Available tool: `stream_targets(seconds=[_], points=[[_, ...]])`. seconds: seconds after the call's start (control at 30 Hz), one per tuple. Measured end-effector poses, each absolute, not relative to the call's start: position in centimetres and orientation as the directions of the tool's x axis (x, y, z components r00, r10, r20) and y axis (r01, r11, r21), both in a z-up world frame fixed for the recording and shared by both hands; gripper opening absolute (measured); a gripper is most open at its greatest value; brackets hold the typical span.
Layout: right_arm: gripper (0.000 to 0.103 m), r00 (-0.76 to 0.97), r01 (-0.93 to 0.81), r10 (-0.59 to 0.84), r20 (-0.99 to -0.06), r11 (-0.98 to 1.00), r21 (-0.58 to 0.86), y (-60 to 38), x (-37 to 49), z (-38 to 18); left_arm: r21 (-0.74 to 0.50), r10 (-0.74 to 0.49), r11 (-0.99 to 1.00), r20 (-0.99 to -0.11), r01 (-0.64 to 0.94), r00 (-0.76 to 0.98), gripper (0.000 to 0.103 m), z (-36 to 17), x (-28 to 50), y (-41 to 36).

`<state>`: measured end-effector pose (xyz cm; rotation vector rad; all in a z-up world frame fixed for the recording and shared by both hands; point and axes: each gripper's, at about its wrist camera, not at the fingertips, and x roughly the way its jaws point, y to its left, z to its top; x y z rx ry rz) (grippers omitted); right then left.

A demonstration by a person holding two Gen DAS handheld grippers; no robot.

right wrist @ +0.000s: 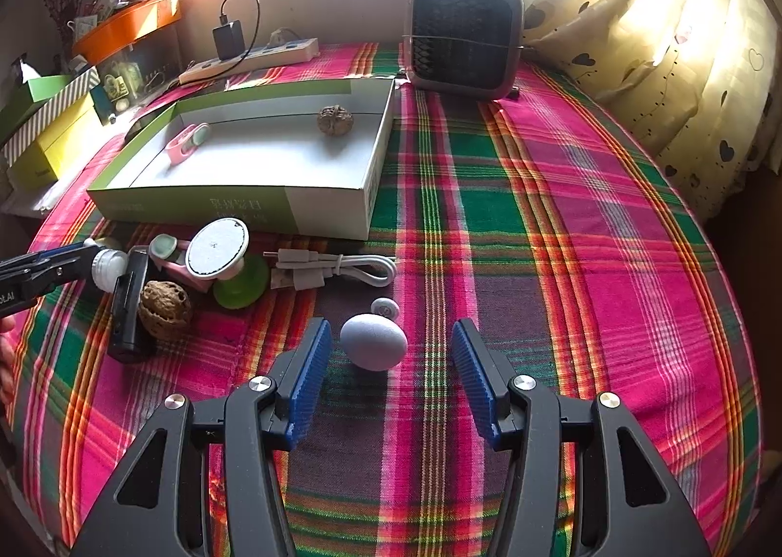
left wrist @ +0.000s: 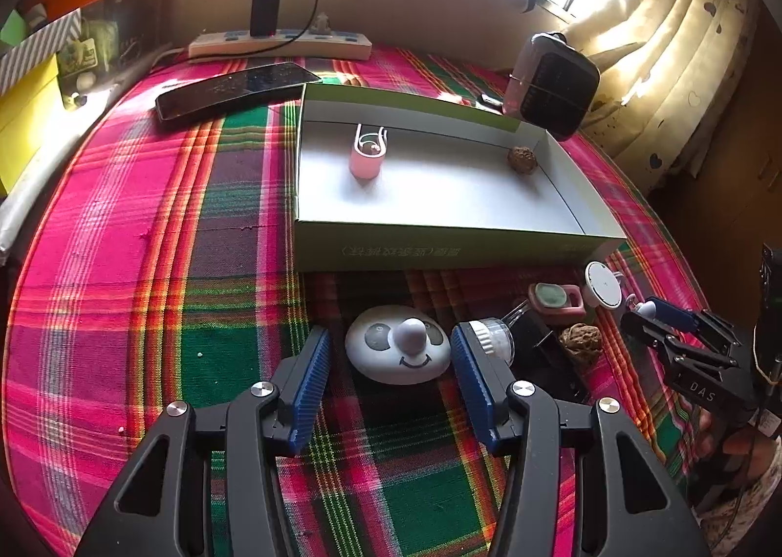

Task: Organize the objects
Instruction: 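Grasp the white face-shaped toy with the left gripper while the right grasps the white egg, then lift the white toy and the white egg off the cloth with both grippers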

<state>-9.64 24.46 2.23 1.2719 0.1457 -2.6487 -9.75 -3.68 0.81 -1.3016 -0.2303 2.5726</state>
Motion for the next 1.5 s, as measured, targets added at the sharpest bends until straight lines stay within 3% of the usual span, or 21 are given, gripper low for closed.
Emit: stream_targets(seconds=[0.37, 0.57, 0.67, 0.7, 0.97, 1.5], points=[[0.053, -0.609, 0.216, -0.129, -0.783, -0.976, -0.006, 24.37, -9.89, 2.23, -0.266, 0.288, -0.956, -0.769, -0.124, -0.571, 0.049, 0.77, -9.97, -3.83], [0.053, -0.610, 0.213, -0.128, -0.782, -0.977, -0.005, 24.49, -9.93, 2.22, -0.265, 0.273, -0.959, -0.772, -0.100, -0.574, 0.042, 0.75, -10.04, -4.01], [0.047, -0.611, 0.217, -0.134, -0.780, -0.976, -0.002, 24.53, -9.87, 2.25, -0.274, 0.276, -0.957, -0.769, -0.093, -0.576, 0.039, 0.72, -10.02, -4.19], [0.044, -0.611, 0.217, -0.135, -0.780, -0.976, -0.002, 24.49, -9.85, 2.28, -0.271, 0.273, -0.958, -0.772, -0.091, -0.575, 0.033, 0.70, -10.02, -4.18], [0.027, -0.613, 0.222, -0.142, -0.777, -0.975, 0.003, 24.49, -9.69, 2.39, -0.262, 0.267, -0.961, -0.772, -0.094, -0.577, 0.032, 0.73, -9.91, -4.07], [0.027, -0.612, 0.223, -0.145, -0.777, -0.975, 0.006, 24.49, -9.70, 2.43, -0.221, 0.238, -0.970, -0.774, -0.102, -0.587, 0.033, 0.89, -9.70, -3.66]])
